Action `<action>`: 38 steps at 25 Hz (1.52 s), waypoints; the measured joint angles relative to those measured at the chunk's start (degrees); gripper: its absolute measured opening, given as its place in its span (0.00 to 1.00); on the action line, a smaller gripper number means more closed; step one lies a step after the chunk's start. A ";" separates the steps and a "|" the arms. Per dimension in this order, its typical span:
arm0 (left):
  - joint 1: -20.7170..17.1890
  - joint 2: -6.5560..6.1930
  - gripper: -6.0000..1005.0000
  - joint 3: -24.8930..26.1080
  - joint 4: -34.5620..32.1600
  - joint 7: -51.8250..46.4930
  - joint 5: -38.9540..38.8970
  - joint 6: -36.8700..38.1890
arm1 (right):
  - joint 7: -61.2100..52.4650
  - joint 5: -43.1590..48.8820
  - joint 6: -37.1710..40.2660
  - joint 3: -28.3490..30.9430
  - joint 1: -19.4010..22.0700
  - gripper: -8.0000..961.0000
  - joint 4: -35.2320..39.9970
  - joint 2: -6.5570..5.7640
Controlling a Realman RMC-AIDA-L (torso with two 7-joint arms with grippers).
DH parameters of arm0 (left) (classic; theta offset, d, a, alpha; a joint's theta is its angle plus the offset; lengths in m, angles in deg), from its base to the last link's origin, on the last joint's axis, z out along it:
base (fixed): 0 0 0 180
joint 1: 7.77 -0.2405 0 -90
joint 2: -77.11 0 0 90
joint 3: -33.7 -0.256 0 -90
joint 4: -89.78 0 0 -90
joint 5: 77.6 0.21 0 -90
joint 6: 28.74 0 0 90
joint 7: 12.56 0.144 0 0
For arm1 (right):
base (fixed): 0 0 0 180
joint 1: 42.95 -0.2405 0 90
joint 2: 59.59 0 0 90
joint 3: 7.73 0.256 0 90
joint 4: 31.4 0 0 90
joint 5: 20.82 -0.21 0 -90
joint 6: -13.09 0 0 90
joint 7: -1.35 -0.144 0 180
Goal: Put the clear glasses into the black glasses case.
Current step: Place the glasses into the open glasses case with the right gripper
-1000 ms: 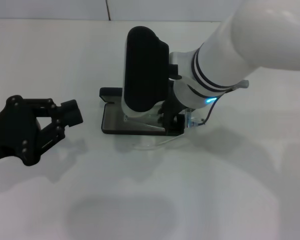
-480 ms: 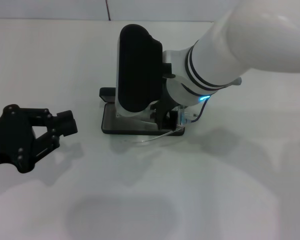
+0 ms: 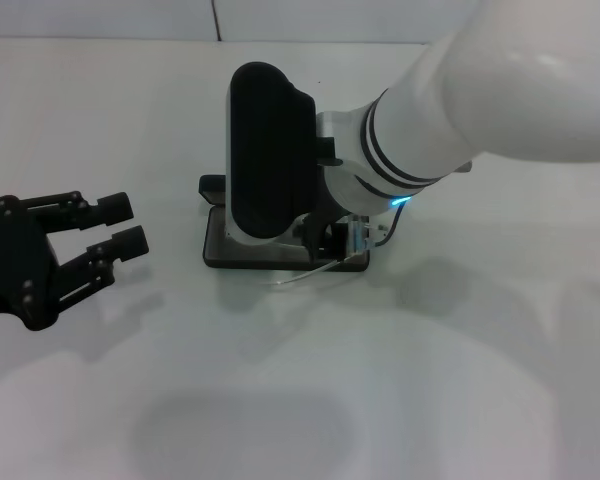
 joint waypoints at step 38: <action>0.83 0.31 0.44 1.51 -0.24 0.00 -0.26 -0.20 | -0.50 1.75 -4.23 -1.31 -0.14 0.10 -1.99 0.00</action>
